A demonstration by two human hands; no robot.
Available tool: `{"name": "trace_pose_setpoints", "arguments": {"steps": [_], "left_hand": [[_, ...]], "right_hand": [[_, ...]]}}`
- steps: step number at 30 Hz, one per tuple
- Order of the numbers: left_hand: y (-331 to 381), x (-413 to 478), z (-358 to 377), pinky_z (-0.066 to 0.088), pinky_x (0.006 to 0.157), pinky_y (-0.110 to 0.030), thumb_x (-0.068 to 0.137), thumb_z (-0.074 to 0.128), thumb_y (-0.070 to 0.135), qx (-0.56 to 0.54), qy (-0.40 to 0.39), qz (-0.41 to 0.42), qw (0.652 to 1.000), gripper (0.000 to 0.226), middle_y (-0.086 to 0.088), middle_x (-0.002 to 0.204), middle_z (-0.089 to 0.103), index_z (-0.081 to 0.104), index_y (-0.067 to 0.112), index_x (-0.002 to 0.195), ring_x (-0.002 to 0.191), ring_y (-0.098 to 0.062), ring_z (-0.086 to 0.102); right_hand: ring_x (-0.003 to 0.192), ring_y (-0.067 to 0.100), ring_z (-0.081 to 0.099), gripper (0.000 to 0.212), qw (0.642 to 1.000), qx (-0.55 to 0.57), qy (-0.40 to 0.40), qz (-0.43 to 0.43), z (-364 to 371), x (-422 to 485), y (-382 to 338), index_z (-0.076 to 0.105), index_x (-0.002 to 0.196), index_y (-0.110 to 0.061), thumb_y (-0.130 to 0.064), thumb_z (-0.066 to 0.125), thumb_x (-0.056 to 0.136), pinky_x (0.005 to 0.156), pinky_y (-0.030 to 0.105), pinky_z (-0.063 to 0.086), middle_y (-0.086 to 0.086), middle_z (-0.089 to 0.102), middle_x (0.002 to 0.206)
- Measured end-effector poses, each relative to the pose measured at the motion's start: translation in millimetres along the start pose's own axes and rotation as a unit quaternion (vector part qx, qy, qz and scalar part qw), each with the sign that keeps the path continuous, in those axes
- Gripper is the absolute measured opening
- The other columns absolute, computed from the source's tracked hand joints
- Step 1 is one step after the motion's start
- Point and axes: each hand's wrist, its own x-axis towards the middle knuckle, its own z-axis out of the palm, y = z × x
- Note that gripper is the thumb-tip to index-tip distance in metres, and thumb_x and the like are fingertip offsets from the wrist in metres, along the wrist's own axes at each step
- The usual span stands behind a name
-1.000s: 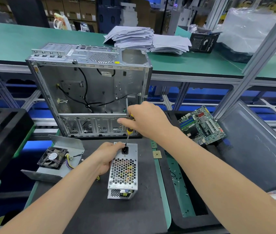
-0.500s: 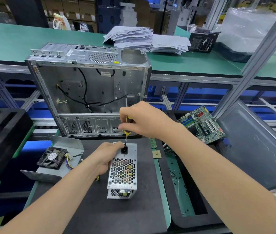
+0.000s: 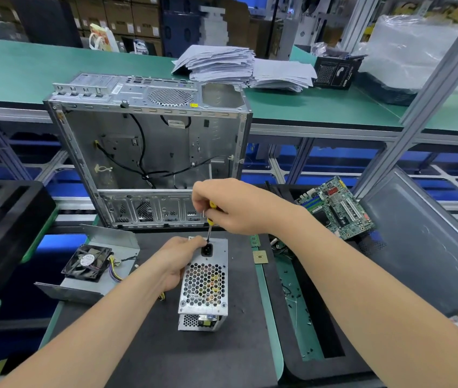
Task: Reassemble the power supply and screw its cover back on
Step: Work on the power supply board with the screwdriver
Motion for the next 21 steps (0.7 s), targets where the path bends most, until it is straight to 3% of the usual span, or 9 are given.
{"name": "trace_pose_setpoints", "arguments": {"steps": [3, 6, 11, 14, 17, 19, 21], "left_hand": [[-0.2, -1.1, 0.8, 0.056, 0.067, -0.035, 0.100, 0.063, 0.023, -0.004, -0.005, 0.000, 1.000, 0.035, -0.019, 0.091, 0.077, 0.068, -0.006, 0.120, 0.070, -0.029, 0.070], [0.3, -2.6, 1.6, 0.057, 0.058, -0.029, 0.101, 0.061, 0.022, -0.006, -0.002, -0.001, 1.000, 0.035, -0.018, 0.088, 0.076, 0.066, -0.006, 0.121, 0.063, -0.026, 0.070], [-2.1, -0.9, 0.9, 0.050, 0.078, -0.042, 0.099, 0.063, 0.021, -0.008, 0.004, 0.000, 1.000, 0.041, -0.022, 0.096, 0.070, 0.062, -0.010, 0.126, 0.083, -0.032, 0.063], [-0.9, -1.0, -0.8, 0.051, 0.081, -0.044, 0.100, 0.062, 0.021, -0.007, -0.001, 0.001, 1.000, 0.038, -0.029, 0.109, 0.073, 0.065, -0.008, 0.124, 0.087, -0.034, 0.064], [-0.8, -0.3, -1.8, 0.051, 0.081, -0.043, 0.100, 0.063, 0.021, -0.009, -0.008, 0.002, 1.000, 0.035, -0.028, 0.113, 0.073, 0.066, -0.007, 0.121, 0.087, -0.034, 0.064], [-1.6, 0.8, -2.3, 0.050, 0.082, -0.044, 0.100, 0.063, 0.020, -0.015, -0.011, 0.003, 1.000, 0.037, -0.031, 0.117, 0.071, 0.065, -0.009, 0.123, 0.089, -0.035, 0.064], [-1.9, 1.3, -1.7, 0.052, 0.077, -0.042, 0.100, 0.064, 0.021, -0.017, -0.015, 0.002, 1.000, 0.038, -0.030, 0.114, 0.072, 0.065, -0.009, 0.123, 0.085, -0.034, 0.066]], "right_hand": [[0.081, 0.014, 0.056, 0.011, 0.998, 0.005, 0.055, 0.037, 3.0, 3.1, -1.0, 0.055, 0.101, -0.021, -0.026, 0.065, 0.101, 0.072, 0.040, 0.051, -0.008, 0.058, 0.088], [0.077, 0.021, 0.055, 0.031, 0.986, -0.016, 0.092, 0.139, 9.5, 6.4, 1.4, 0.050, 0.093, -0.021, -0.049, 0.059, 0.102, 0.055, 0.034, 0.037, -0.004, 0.051, 0.076], [0.084, 0.032, 0.055, 0.056, 0.952, -0.011, 0.151, 0.265, 18.8, 8.6, 3.2, 0.041, 0.073, -0.017, -0.065, 0.045, 0.102, 0.056, 0.037, 0.035, 0.005, 0.049, 0.072], [0.083, 0.029, 0.057, 0.041, 0.970, 0.000, 0.128, 0.206, 16.0, 4.0, 1.1, 0.050, 0.090, -0.017, -0.055, 0.045, 0.105, 0.060, 0.038, 0.043, 0.004, 0.056, 0.083], [0.093, 0.024, 0.060, 0.011, 0.996, 0.012, 0.049, 0.077, 4.9, -1.5, -0.9, 0.051, 0.112, -0.022, -0.024, 0.054, 0.102, 0.080, 0.043, 0.052, -0.002, 0.053, 0.111], [0.095, 0.018, 0.059, 0.017, 1.000, 0.014, 0.004, 0.018, -0.6, -1.9, -2.1, 0.053, 0.112, -0.022, -0.011, 0.056, 0.099, 0.081, 0.036, 0.049, -0.005, 0.054, 0.112], [0.088, 0.012, 0.056, 0.013, 0.999, 0.025, 0.007, 0.022, -0.7, -1.4, -3.5, 0.055, 0.107, -0.021, -0.011, 0.060, 0.100, 0.076, 0.031, 0.046, -0.007, 0.059, 0.101]]}}
